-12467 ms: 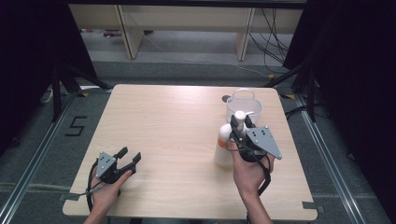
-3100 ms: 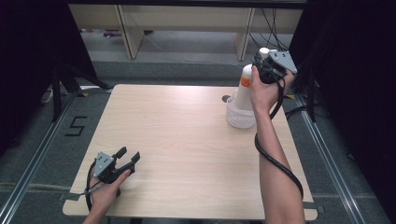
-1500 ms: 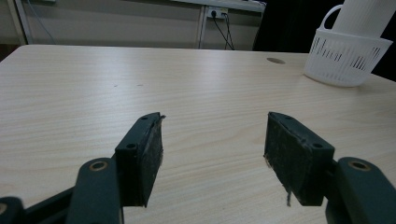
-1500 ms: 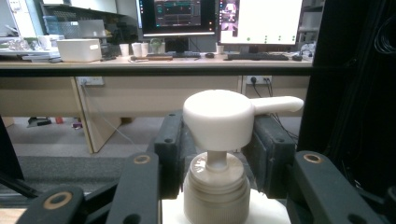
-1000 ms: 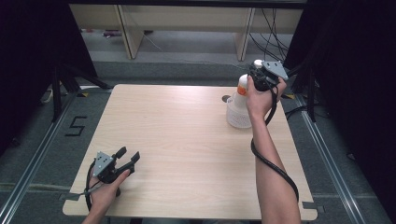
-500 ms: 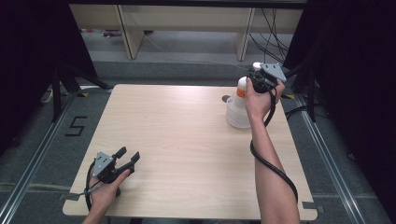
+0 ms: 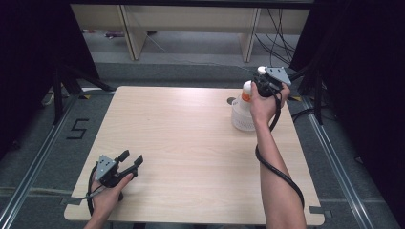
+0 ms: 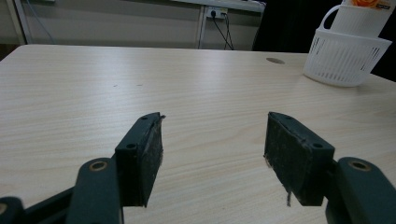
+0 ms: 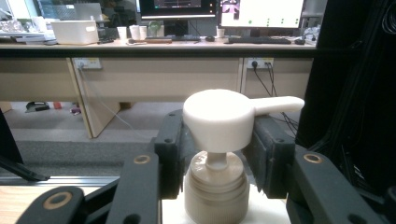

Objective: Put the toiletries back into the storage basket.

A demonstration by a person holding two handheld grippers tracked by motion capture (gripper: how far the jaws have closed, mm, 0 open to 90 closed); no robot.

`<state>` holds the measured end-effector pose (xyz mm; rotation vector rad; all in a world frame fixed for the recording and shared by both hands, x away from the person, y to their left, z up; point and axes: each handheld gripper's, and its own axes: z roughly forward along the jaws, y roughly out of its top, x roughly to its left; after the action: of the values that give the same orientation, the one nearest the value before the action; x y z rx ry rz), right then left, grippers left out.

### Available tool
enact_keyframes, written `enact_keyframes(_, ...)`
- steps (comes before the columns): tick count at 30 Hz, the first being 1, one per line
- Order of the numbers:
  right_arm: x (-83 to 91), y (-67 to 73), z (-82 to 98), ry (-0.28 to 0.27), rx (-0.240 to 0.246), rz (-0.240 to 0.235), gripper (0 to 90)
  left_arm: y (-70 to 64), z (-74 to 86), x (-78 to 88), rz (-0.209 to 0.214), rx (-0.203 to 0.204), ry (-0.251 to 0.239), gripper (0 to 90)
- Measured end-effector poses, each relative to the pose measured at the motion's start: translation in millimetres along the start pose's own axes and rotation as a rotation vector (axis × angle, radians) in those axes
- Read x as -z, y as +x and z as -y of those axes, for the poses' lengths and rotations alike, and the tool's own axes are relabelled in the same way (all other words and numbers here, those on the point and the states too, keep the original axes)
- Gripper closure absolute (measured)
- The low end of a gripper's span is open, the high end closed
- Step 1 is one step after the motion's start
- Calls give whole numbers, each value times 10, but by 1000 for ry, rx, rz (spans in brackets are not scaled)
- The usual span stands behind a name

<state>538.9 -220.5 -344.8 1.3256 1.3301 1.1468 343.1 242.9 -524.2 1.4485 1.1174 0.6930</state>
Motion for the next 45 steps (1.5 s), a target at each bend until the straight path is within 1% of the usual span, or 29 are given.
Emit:
enact_keyframes(3, -4, 4, 12, 5, -4, -4, 601, 1, 0, 0, 0, 1, 1, 362)
enact_keyframes(4, -6, 9, 23, 4, -10, 3, 602, 0, 0, 0, 0, 1, 1, 362)
enact_keyframes(5, -11, 0, 28, 3, 1, 1, 602, 0, 0, 0, 0, 0, 0, 362)
enact_keyframes(7, -14, -5, 41, 2, 2, 0, 602, 0, 0, 0, 0, 1, 0, 362)
enact_keyframes(8, -10, 0, 42, 13, -10, -2, 602, 0, 0, 0, 0, 1, 0, 362)
enact_keyframes(9, -12, 2, 48, 13, -9, 3, 602, 0, 0, 0, 0, 2, 0, 362)
enact_keyframes(12, -16, -6, 61, 13, 2, -2, 601, 0, -1, -1, 0, -1, 2, 362)
enact_keyframes(13, -15, 2, 68, 13, -10, 2, 602, 0, -1, 1, -1, -1, 3, 362)
enact_keyframes(14, -19, -8, 70, 12, 3, 1, 601, -1, 0, 1, 0, -1, 2, 362)
enact_keyframes(16, -18, -3, 77, 17, -5, 2, 601, 0, 0, 0, 0, -1, 1, 362)
enact_keyframes(17, -19, -9, 81, 20, 4, 0, 602, 0, 0, 0, 0, 0, 1, 362)
enact_keyframes(20, -17, 4, 93, 28, -17, 1, 602, -1, -1, 2, 0, -1, 3, 362)
enact_keyframes(21, -25, -9, 98, 23, 5, -1, 601, 0, -1, 0, 0, -1, 2, 362)
enact_keyframes(22, -25, -1, 105, 22, -5, 2, 601, 0, 0, 0, 0, 1, 1, 362)
enact_keyframes(23, -31, -4, 109, 20, -1, -3, 601, 0, 0, 0, 0, 2, 0, 362)
enact_keyframes(25, -25, 6, 122, 35, -15, 0, 602, 0, 0, 0, 0, 2, 1, 362)
enact_keyframes(27, -39, -10, 143, 32, 2, -2, 601, 0, 0, 0, 1, 0, 0, 362)
enact_keyframes(28, -46, -2, 153, 34, -9, 0, 602, 0, 0, 1, 1, 0, 0, 362)
enact_keyframes(30, -49, -12, 158, 34, 7, -1, 601, 1, 0, 0, 0, 3, 0, 362)
enact_keyframes(31, -47, -4, 155, 37, -3, 1, 601, 0, 0, 0, 0, 3, 1, 362)
enact_keyframes(33, -51, -10, 154, 33, 3, -2, 601, 0, 0, 0, 0, 2, 1, 362)
enact_keyframes(35, -47, -8, 155, 40, -4, -2, 601, 1, -1, 0, 0, 0, 1, 362)
enact_keyframes(36, -52, -11, 158, 35, 0, -2, 601, 0, 0, 0, 0, 2, 1, 362)
enact_keyframes(37, -49, -1, 157, 39, -12, -1, 601, 1, 0, 0, 0, 1, 1, 362)
enact_keyframes(38, -52, -6, 157, 34, -3, -6, 600, 0, 0, -1, 1, 1, 0, 362)
enact_keyframes(45, -58, -20, 167, 31, 0, -11, 595, -4, -1, 0, 5, -7, 4, 362)
